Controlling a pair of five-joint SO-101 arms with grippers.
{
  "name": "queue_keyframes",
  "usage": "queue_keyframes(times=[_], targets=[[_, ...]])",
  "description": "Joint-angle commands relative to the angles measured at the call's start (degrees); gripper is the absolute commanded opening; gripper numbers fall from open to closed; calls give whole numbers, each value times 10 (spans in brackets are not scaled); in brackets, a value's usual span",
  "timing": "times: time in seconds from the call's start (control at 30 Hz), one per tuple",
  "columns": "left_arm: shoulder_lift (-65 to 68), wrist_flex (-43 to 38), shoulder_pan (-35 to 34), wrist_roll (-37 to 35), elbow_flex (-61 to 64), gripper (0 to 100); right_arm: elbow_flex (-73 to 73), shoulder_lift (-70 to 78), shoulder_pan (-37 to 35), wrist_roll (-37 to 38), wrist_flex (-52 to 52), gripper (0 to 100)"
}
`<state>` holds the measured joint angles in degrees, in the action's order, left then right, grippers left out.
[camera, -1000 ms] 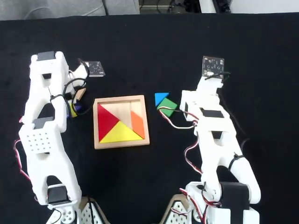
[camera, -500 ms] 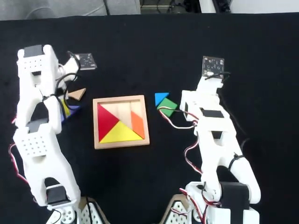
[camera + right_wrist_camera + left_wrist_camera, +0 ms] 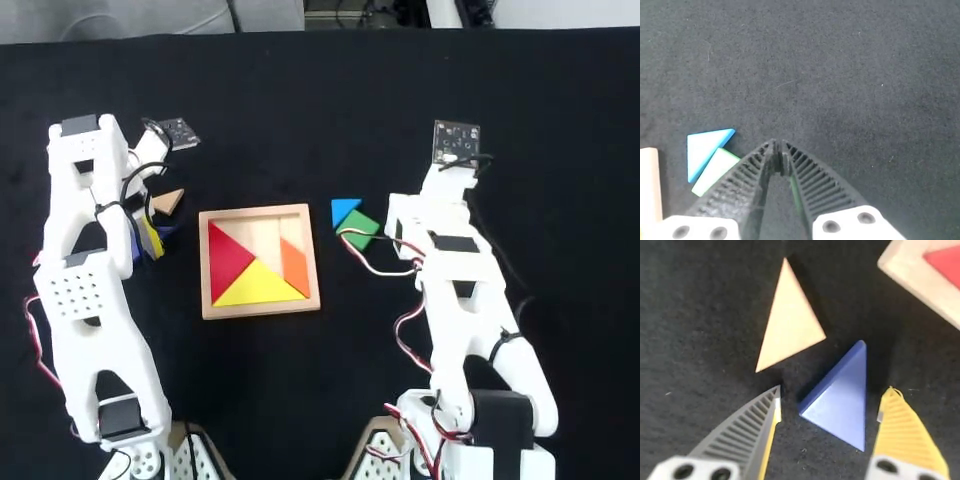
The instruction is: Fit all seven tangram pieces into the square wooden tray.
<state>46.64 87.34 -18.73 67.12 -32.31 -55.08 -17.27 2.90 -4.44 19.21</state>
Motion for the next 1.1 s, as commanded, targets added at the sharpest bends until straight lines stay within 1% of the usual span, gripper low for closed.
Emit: queue_keyframes(times=[0.0, 0.07, 0.33, 0.4, 0.5, 0.67, 0.77, 0.93, 1.07], targets=[[-12, -4, -15, -40, -27, 307, 7, -26, -10, 0, -11, 12], [-12, -6, -18, -58, -29, 307, 7, -27, -10, 0, -11, 12], [-5, -6, -13, -57, -22, 307, 7, -27, -10, 0, -11, 12], [-4, -4, -13, -33, -21, 305, 7, -27, -10, 0, -11, 12], [-5, -8, -16, 6, 16, 303, 7, -27, -10, 0, -11, 12], [-5, -33, -17, 11, 43, 301, 7, -27, -10, 0, -11, 12], [-5, -51, -17, 11, 56, 266, 7, -26, -10, 0, -11, 12], [-5, -50, -14, 11, 58, 232, 7, -26, -10, 0, -11, 12], [-5, -49, -14, 11, 58, 175, 7, -26, -10, 0, -11, 12]])
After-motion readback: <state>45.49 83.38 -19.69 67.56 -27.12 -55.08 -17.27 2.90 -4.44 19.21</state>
